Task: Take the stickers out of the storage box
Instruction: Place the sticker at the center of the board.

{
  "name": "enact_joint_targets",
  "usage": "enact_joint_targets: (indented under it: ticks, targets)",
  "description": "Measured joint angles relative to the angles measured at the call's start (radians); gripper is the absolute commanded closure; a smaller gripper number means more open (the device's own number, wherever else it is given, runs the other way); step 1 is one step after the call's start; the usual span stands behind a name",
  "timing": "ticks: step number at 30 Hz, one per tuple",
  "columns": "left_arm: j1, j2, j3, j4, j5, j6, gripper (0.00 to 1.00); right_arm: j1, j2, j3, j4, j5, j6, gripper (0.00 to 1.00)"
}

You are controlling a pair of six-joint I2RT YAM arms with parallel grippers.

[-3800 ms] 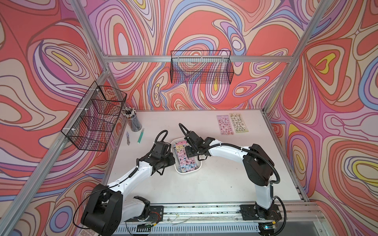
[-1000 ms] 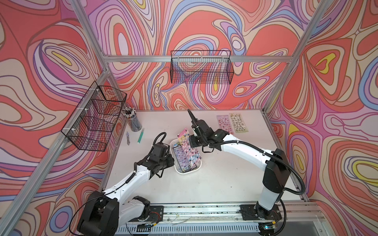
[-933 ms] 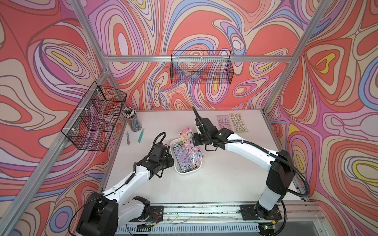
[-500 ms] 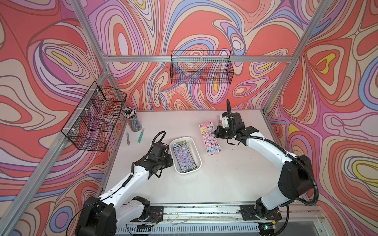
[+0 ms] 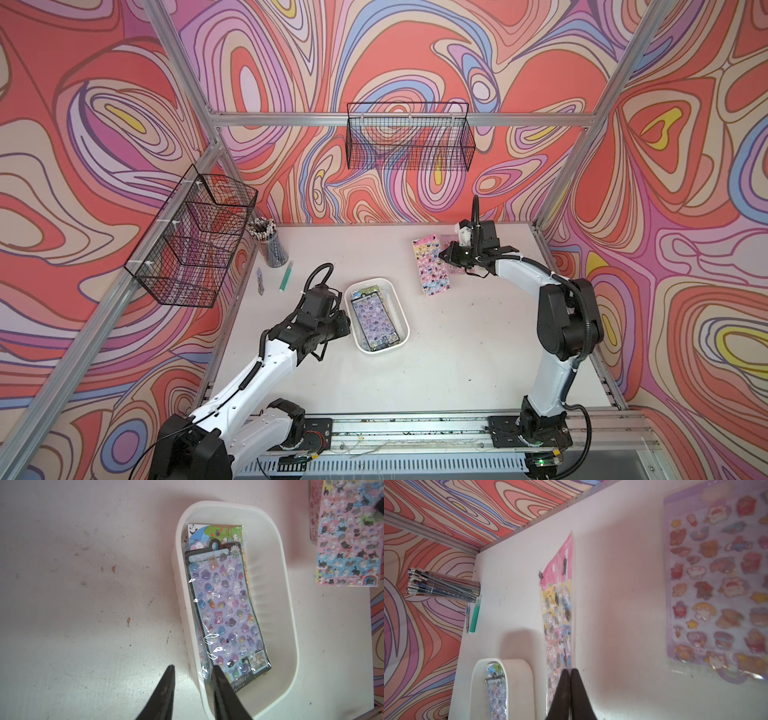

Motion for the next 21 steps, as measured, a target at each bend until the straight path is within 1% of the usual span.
enact_joint_targets:
  ticks: [8,17,21]
  targets:
    - [0.000,-0.014,0.008,-0.027,-0.001,0.018,0.66,-0.030,0.166,0.171,0.019,-0.026,0.001,1.00]
    - [0.000,0.030,0.010,-0.031,-0.018,0.030,0.66,-0.054,0.296,0.289,-0.015,-0.044,-0.038,1.00]
    - [0.000,0.047,0.024,-0.036,-0.027,0.034,0.66,-0.057,0.334,0.312,-0.026,-0.044,-0.049,1.00]
